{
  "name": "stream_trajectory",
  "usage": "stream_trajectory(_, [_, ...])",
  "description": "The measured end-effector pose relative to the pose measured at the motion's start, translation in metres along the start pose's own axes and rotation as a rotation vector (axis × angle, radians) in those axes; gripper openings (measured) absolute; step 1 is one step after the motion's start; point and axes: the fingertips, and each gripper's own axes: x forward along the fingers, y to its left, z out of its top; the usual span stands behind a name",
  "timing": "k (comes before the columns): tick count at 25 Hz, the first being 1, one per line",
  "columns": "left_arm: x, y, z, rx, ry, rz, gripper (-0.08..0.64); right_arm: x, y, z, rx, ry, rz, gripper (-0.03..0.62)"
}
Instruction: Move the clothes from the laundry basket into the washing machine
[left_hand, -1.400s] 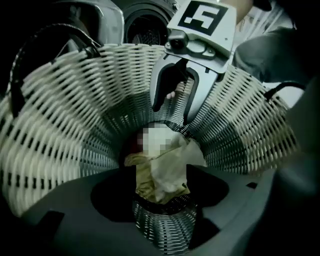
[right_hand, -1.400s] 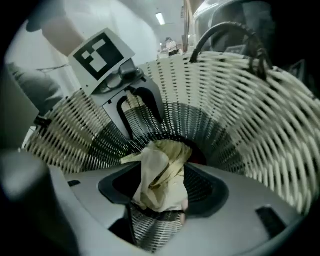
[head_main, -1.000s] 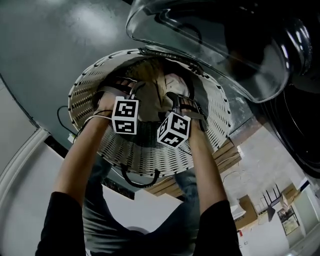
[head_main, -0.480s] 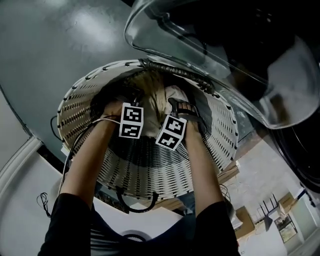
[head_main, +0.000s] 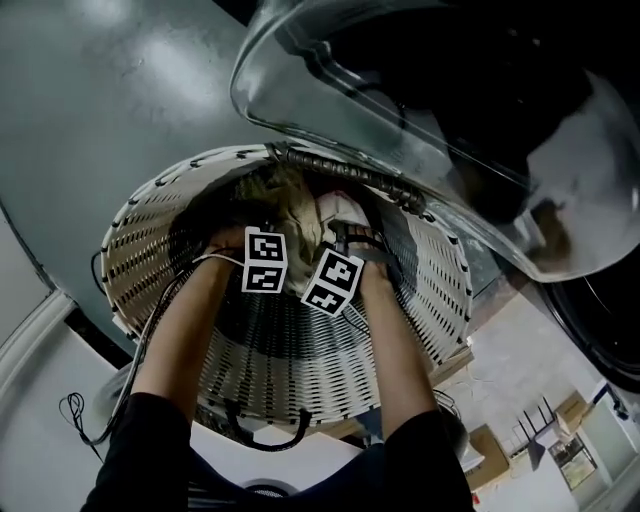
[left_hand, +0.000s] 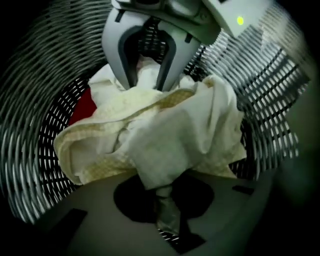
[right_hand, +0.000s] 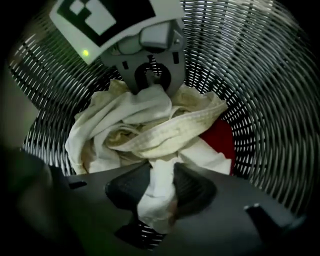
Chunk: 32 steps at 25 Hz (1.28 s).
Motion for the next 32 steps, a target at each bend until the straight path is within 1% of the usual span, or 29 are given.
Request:
stream_trajectory(2, [-0.01, -0.001, 0.003, -0.022, -0.028, -0.016, 0.06, -0.007, -0.001, 0.003, -0.012, -0.008, -0.015, 0.106])
stream_trajectory(5, [-0.033, 0.005, 0.005, -0.074, -0.056, -0.005, 0.055, -0.025, -0.003, 0.013, 0.007, -0.047, -0.028, 0.069])
stream_trajectory(8, [-0.065, -0.005, 0.011, -0.101, -0.072, -0.007, 0.055, -0.055, 0.003, 0.024, 0.055, -0.099, -0.017, 0.064])
stream_trajectory(11, [-0.105, -0.009, 0.02, -0.116, -0.081, 0.01, 0.055, -0.095, 0.0, 0.035, 0.121, -0.161, -0.025, 0.061])
stream_trajectory(13, [-0.134, -0.009, 0.023, -0.135, -0.095, 0.022, 0.055, -0.126, -0.008, 0.041, 0.174, -0.203, -0.047, 0.06])
stream_trajectory(16, [-0.183, -0.007, 0.023, -0.171, -0.129, 0.045, 0.055, -0.176, -0.022, 0.049, 0.314, -0.291, -0.078, 0.058])
stream_trajectory(17, [-0.199, -0.006, 0.024, -0.186, -0.141, 0.051, 0.055, -0.191, -0.026, 0.05, 0.342, -0.313, -0.089, 0.058])
stream_trajectory(20, [-0.244, -0.006, 0.028, -0.228, -0.178, 0.074, 0.055, -0.233, -0.03, 0.05, 0.373, -0.344, -0.118, 0.057])
stream_trajectory(22, [-0.272, -0.011, 0.031, -0.255, -0.201, 0.091, 0.055, -0.263, -0.03, 0.049, 0.424, -0.372, -0.128, 0.057])
stream_trajectory(27, [-0.345, -0.027, 0.041, -0.325, -0.294, 0.137, 0.055, -0.343, -0.026, 0.051, 0.518, -0.452, -0.172, 0.057])
stream_trajectory(30, [-0.387, -0.032, 0.046, -0.355, -0.349, 0.158, 0.055, -0.387, -0.027, 0.05, 0.587, -0.49, -0.212, 0.057])
stream_trajectory(32, [-0.415, -0.035, 0.049, -0.389, -0.392, 0.165, 0.055, -0.414, -0.026, 0.05, 0.63, -0.512, -0.238, 0.057])
